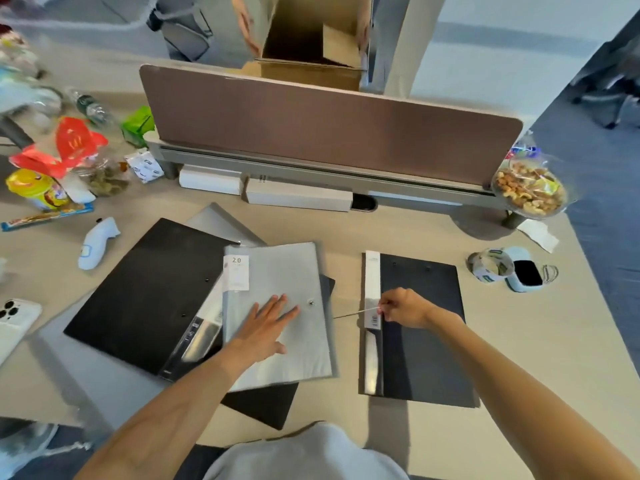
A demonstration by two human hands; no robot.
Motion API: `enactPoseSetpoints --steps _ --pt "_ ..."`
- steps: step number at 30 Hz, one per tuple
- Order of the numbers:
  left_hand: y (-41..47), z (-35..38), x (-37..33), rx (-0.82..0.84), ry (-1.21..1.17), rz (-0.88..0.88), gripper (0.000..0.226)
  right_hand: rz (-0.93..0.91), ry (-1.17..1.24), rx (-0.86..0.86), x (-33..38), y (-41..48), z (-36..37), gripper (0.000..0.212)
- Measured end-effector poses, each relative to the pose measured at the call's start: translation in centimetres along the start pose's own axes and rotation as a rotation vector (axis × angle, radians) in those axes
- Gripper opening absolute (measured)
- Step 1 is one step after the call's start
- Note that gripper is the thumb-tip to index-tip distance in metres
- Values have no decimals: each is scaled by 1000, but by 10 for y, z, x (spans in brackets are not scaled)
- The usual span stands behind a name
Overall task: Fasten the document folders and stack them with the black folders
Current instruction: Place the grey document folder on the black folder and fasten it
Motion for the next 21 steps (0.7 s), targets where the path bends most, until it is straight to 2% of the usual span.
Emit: enactPoseSetpoints --steps 4,9,12,17,21 --pt "1 -2 -4 18 60 33 89 -79 104 58 13 9 -3 17" --pt "8 -7 3 -28 -33 4 95 -226 147 87 58 33 4 19" --pt "9 -9 11 -60 -24 -19 105 -253 52 129 82 53 14 18" --pt "13 -2 23 -42 125 14 118 -289 -196 255 110 89 36 17" --pt "15 -2 30 -46 100 22 124 -237 -145 250 122 111 40 6"
Point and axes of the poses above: each hand's wrist, its own y-axis towards the middle knuckle, its own z-axis out of the palm, x = y × z, the point moved 1 cm from there along y, towards the middle knuckle, and after that the axes turned 13 degrees about x, right-handed, at the moved point
